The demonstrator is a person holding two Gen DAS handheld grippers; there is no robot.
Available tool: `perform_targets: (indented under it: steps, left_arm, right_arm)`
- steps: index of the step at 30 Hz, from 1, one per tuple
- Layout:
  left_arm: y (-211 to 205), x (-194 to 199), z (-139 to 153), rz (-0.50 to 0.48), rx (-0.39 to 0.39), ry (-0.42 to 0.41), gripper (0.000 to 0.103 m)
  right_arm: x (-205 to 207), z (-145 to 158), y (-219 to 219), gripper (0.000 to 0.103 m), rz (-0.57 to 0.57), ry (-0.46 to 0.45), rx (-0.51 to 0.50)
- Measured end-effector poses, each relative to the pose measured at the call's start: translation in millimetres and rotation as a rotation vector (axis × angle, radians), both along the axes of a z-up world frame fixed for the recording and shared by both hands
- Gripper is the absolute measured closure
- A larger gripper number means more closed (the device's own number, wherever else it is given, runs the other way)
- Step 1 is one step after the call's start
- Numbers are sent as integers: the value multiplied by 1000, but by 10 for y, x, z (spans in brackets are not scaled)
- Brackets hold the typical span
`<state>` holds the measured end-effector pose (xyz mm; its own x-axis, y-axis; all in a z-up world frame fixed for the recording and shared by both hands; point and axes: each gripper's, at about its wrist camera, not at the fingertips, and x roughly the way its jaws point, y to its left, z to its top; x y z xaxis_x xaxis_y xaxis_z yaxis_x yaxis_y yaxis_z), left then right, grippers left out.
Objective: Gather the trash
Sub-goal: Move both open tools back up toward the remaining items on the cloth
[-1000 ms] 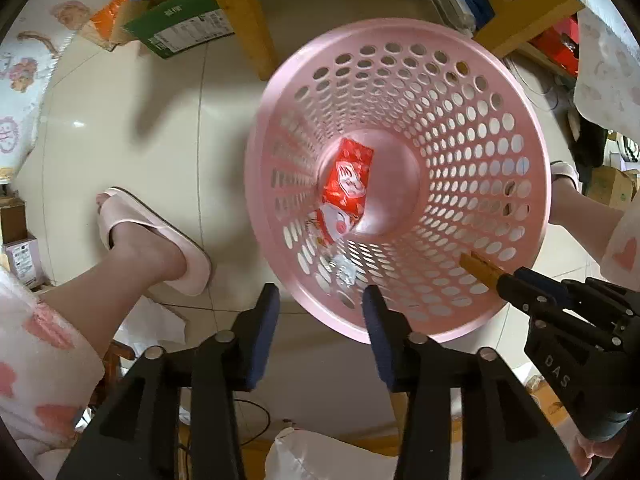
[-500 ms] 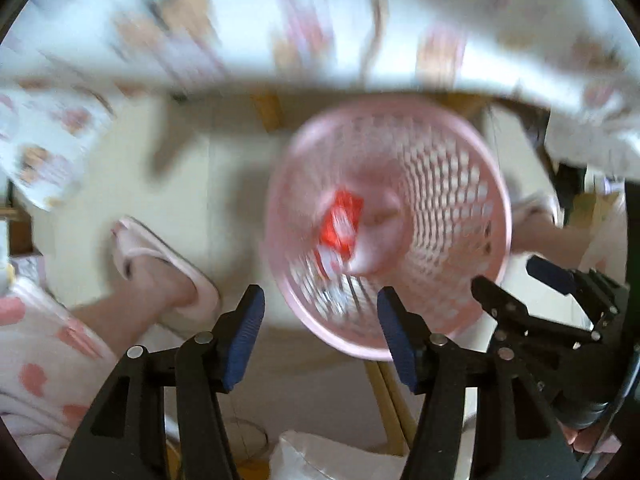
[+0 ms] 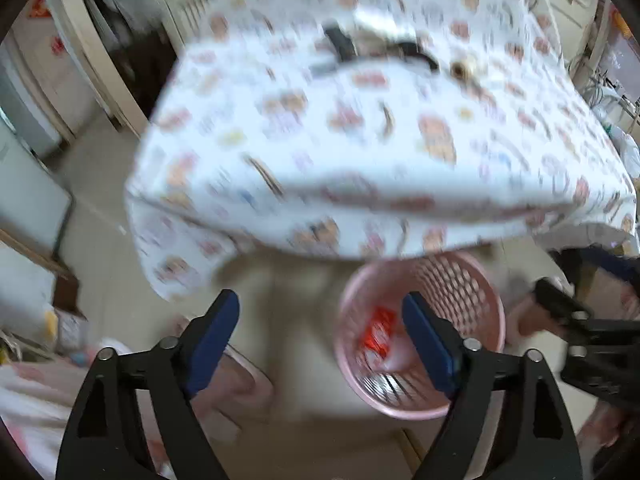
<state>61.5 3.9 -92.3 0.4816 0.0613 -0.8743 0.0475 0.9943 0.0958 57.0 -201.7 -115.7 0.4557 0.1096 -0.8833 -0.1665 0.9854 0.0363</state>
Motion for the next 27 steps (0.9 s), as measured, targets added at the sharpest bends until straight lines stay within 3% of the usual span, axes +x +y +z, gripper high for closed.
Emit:
perform_targets:
  steps: [1, 7, 10, 16, 18, 20, 23, 27]
  left_arm:
    - [14, -10, 79, -3, 3, -41, 16]
    - [56, -114, 521, 6, -13, -261, 6]
    - [62, -136, 816, -1, -28, -361, 1]
    - [-25, 167, 1420, -56, -20, -470, 1]
    - [-67, 296, 1550, -62, -16, -506, 1]
    - [-63, 456, 1623, -52, -20, -521, 1]
    - [-48, 696, 1616, -55, -52, -506, 1]
    - [16, 968, 1406, -47, -76, -453, 1]
  right_arm:
    - [-21, 82, -28, 6, -3, -40, 10]
    - [-23, 389, -93, 6, -19, -156, 67]
    - [-19, 720, -97, 6, -4, -225, 73]
    - [161, 1454, -203, 5, 12, -393, 116]
    - [278, 1594, -217, 6, 41, -407, 134]
    - [470, 1699, -191, 24, 75, -421, 112]
    - [701, 1751, -116, 41, 73, -435, 82]
    - [887, 1649, -103, 50, 132, -428, 128]
